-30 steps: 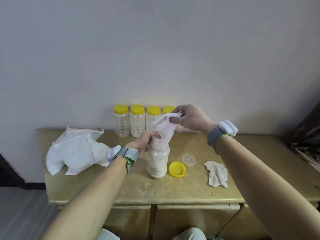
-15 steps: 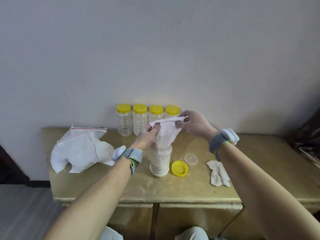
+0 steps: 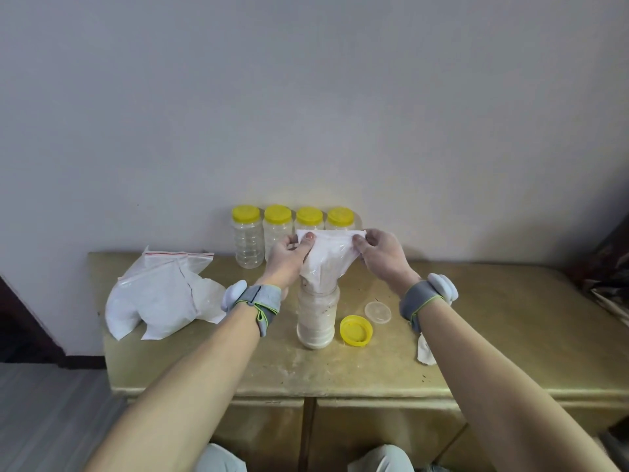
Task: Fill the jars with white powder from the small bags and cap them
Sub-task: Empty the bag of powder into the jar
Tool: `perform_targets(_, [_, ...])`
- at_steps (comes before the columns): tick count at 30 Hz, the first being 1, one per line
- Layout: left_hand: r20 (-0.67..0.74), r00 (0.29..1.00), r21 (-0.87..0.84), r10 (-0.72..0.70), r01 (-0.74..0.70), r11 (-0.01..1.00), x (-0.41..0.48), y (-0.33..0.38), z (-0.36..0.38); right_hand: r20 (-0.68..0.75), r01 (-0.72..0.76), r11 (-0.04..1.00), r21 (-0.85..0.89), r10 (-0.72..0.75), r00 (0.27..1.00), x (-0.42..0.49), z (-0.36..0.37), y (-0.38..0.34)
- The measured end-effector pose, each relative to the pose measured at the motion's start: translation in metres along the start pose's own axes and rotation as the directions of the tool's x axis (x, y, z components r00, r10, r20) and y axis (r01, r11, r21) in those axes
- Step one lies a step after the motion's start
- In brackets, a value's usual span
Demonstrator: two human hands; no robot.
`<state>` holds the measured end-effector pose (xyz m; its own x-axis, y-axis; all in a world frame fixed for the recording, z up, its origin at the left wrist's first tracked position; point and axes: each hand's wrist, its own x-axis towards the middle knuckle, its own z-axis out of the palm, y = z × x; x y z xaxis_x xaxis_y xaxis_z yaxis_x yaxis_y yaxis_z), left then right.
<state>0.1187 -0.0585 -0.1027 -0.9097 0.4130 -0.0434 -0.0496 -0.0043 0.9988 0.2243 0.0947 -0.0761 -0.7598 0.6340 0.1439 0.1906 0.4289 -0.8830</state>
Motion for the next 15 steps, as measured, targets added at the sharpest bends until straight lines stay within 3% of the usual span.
perform_targets(10, [0.049, 0.997, -0.233, -0.064, 0.073, 0.970, 0.000, 0.011, -0.014, -0.030, 0.070, 0.979, 0.191, -0.065, 0.997, -0.008, 0.006, -0.017])
perform_targets(15, [0.057, 0.992, -0.097, -0.116, 0.122, 0.988, -0.008, 0.012, -0.019, 0.030, 0.059, 0.992, 0.108, -0.063, 0.998, -0.010, 0.008, -0.021])
